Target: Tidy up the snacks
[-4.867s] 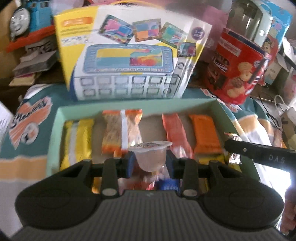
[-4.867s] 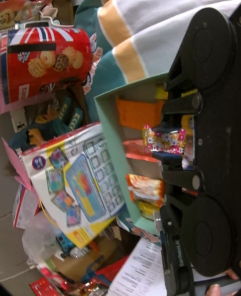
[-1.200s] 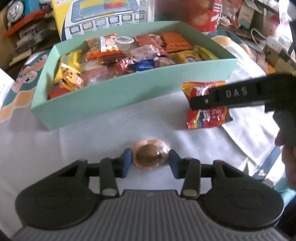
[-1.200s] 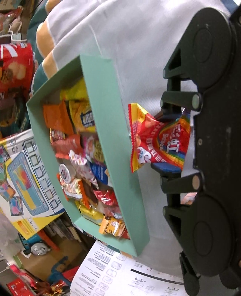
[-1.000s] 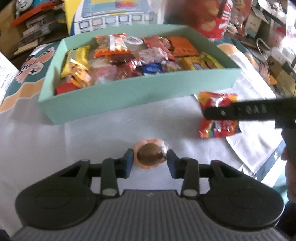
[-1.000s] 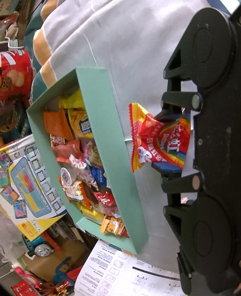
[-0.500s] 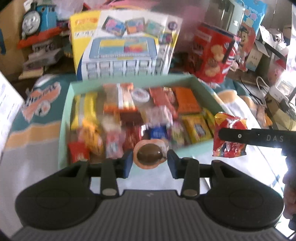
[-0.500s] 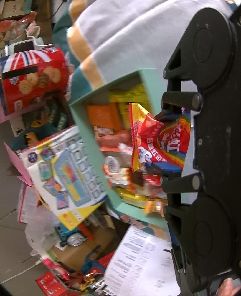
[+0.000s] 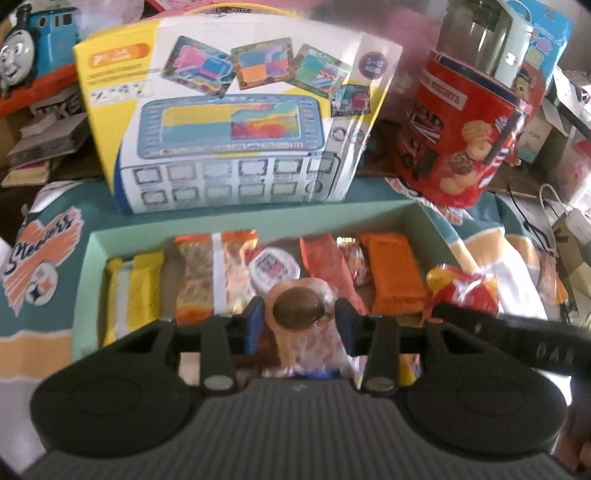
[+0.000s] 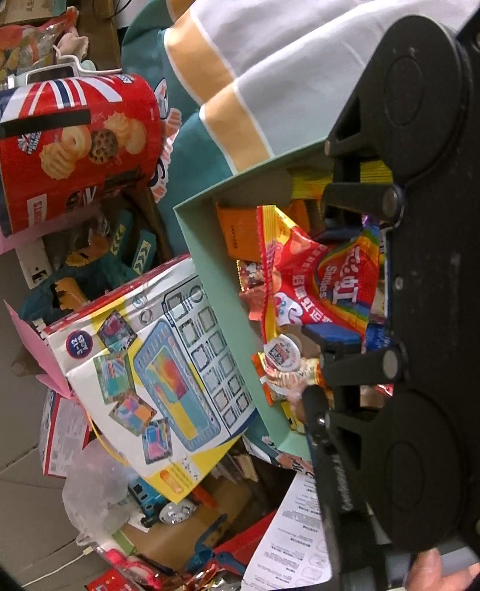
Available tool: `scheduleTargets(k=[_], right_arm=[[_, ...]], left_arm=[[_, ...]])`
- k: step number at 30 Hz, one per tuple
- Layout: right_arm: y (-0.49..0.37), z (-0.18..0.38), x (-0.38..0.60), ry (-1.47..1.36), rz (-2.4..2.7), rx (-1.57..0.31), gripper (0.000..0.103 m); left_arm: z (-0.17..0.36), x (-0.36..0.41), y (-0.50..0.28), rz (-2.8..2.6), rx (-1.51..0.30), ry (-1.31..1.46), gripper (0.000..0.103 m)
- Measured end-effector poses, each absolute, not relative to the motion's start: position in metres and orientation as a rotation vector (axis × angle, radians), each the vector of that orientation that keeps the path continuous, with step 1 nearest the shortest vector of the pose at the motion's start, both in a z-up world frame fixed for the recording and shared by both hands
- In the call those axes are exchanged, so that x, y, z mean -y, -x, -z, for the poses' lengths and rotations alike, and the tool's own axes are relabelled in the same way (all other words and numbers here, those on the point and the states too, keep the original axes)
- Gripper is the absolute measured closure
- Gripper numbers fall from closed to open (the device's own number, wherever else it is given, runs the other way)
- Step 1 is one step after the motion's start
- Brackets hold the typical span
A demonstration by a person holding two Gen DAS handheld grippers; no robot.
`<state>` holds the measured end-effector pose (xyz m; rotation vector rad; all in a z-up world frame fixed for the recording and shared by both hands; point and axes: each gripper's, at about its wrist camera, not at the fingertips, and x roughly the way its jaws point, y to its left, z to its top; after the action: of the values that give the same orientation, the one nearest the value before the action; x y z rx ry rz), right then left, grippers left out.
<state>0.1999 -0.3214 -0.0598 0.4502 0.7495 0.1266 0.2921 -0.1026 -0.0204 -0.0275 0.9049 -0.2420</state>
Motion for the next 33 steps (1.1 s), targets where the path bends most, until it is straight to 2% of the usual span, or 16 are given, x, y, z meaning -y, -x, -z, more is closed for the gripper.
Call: scheduleTargets(k=[4, 5, 6, 7, 8, 9, 15, 33], right_arm=[[-0.211, 0.063, 0.323, -0.461, -0.131, -0.747, 0.056], [-0.213, 0.064, 0.322, -0.465, -0.132, -0.745, 0.052], [-0.215, 0.064, 0.322, -0.469, -0.135, -0.744, 0.033], [-0.215, 0.064, 0.322, -0.474, -0.136, -0.744, 0.023], [-0.215, 0.064, 0.322, -0.477, -0.130, -0.737, 0.006], [-0.213, 0.063, 0.321, -0.477, -0.127, -0.722, 0.003], [-0.205, 0.060, 0.319, -0.485, -0.125, -0.723, 0.000], [-0.122, 0.053, 0.299, -0.387, -0.112, -0.791, 0.000]], left_arm=[[0.026, 0.111, -0.312, 0.239, -0.910, 0.034, 0.058], [0.029, 0.114, -0.315, 0.227, -0.920, 0.026, 0.046], [0.032, 0.114, -0.316, 0.212, -0.923, 0.020, 0.030], [0.034, 0.114, -0.316, 0.190, -0.923, 0.011, 0.025], [0.037, 0.113, -0.315, 0.169, -0.924, 0.002, 0.018], [0.039, 0.110, -0.313, 0.158, -0.929, 0.000, 0.015], [0.045, 0.092, -0.292, 0.120, -0.949, 0.017, 0.001], [0.038, 0.056, -0.174, 0.099, -0.988, 0.047, 0.000]])
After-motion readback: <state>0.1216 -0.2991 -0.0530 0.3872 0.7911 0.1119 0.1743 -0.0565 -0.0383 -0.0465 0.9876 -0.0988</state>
